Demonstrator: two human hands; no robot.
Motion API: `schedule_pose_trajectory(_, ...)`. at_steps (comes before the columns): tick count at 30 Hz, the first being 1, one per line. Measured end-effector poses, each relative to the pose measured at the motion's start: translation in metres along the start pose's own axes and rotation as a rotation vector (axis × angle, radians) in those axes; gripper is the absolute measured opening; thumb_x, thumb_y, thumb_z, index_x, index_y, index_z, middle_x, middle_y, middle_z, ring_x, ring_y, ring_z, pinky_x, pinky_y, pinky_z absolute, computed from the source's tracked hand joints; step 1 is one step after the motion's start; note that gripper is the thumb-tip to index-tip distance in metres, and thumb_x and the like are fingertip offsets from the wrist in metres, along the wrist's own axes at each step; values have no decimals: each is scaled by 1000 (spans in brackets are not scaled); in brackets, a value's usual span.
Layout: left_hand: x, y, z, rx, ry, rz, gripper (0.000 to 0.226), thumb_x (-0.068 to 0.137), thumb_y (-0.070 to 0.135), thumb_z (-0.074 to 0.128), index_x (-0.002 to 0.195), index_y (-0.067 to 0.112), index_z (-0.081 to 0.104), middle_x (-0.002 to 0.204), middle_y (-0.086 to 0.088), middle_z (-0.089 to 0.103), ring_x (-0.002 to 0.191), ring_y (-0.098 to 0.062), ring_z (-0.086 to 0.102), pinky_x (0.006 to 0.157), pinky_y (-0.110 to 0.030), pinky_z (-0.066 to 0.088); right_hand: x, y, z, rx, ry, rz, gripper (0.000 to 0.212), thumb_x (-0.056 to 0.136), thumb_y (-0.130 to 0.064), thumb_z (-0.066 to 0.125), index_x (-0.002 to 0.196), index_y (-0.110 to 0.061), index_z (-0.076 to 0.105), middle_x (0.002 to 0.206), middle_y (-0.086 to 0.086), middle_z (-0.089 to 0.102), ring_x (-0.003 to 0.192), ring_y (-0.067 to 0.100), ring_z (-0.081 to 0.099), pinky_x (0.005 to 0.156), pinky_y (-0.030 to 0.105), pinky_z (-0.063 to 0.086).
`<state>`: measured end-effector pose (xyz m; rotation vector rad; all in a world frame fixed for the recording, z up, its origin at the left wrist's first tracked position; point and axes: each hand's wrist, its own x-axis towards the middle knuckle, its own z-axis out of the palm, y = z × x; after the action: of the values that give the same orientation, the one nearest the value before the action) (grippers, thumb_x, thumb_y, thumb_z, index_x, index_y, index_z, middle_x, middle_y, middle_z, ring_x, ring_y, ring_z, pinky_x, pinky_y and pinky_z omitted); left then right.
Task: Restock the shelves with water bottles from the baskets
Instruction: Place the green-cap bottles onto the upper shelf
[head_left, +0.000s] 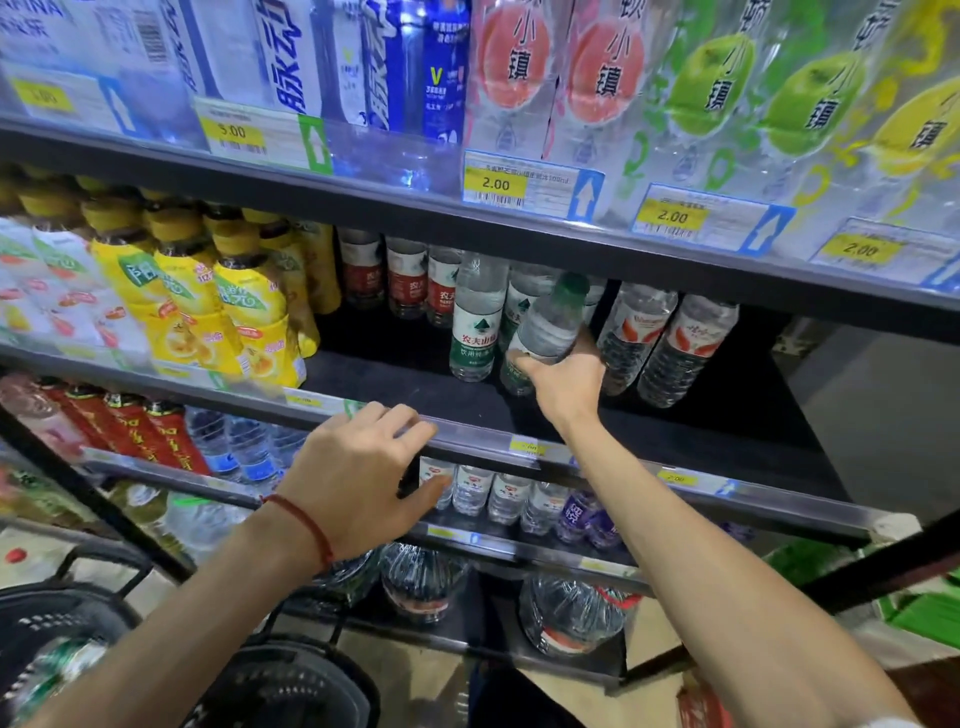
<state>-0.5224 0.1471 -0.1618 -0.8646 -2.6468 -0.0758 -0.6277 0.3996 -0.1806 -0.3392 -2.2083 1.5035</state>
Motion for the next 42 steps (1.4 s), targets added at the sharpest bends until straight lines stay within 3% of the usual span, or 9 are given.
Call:
schedule_pose_trajectory(5, 17, 0, 3, -3, -91, -25, 61, 91, 69, 39, 118, 23, 68, 107, 6, 64, 88, -21, 61, 62, -34, 48, 25, 12, 10, 15, -50, 24, 73, 73, -16, 96, 135, -11, 57, 128, 8, 69, 117, 22, 65, 99, 34, 54)
schedule_pose_trajectory(11, 29, -8, -2, 5, -184, -60, 79, 88, 74, 17, 140, 28, 53, 125, 8, 58, 108, -21, 55, 81, -40, 48, 34, 29, 17, -108, -52, 73, 69, 73, -22, 96, 130, -10, 60, 117, 3, 68, 105, 22, 64, 97, 41, 56)
schedule_pose_trajectory(15, 28, -9, -6, 32, -277, -68, 88, 79, 76, 1, 146, 34, 41, 132, 12, 51, 118, -17, 50, 92, -37, 45, 31, 38, 24, -119, -63, 109, 78, 78, -15, 93, 145, -14, 52, 143, 6, 61, 126, 24, 60, 108, 43, 52)
schedule_pose_trajectory(22, 22, -10, -4, 13, -287, -64, 73, 94, 78, 30, 152, 34, 35, 140, 13, 48, 125, -15, 47, 94, -35, 44, 18, 31, 25, -171, -212, 130, 88, 101, 0, 56, 168, -20, 2, 167, 12, 32, 145, 26, 45, 119, 36, 37)
schedule_pose_trajectory(24, 21, -10, -1, 19, -292, -57, 73, 93, 79, 29, 151, 34, 36, 139, 13, 49, 123, -15, 48, 90, -35, 44, 16, 25, 18, -183, -283, 180, 85, 104, 5, 48, 167, -17, -5, 164, 9, 37, 136, 15, 49, 103, 17, 35)
schedule_pose_trajectory(27, 20, -7, 2, 17, -309, -41, 72, 93, 78, 30, 149, 34, 38, 136, 12, 51, 120, -15, 49, 88, -37, 43, 16, 19, 12, -172, -344, 192, 86, 106, 3, 45, 166, -20, -13, 161, 6, 44, 138, 18, 54, 112, 25, 38)
schedule_pose_trajectory(30, 22, -5, 1, 8, -321, -27, 71, 94, 77, 31, 148, 33, 39, 136, 12, 51, 120, -15, 49, 89, -37, 44, 10, 14, 8, -260, -305, 163, 73, 106, -14, 57, 166, -17, 15, 153, 10, 53, 134, 28, 56, 109, 35, 44)
schedule_pose_trajectory(33, 20, -5, -3, -6, -287, -38, 68, 94, 76, 33, 147, 33, 41, 135, 13, 51, 119, -16, 50, 86, -37, 47, -7, 6, -4, -437, -220, 137, 43, 103, -33, 64, 130, 0, 58, 125, 13, 63, 107, 30, 60, 87, 32, 46)
schedule_pose_trajectory(42, 7, -2, -23, -66, -234, -142, 57, 96, 68, 41, 138, 31, 50, 128, 11, 56, 115, -18, 56, 79, -35, 49, -99, -39, -72, -895, -383, -334, 45, 93, -44, 67, 128, -17, 68, 127, -1, 66, 119, 24, 58, 94, 38, 47)
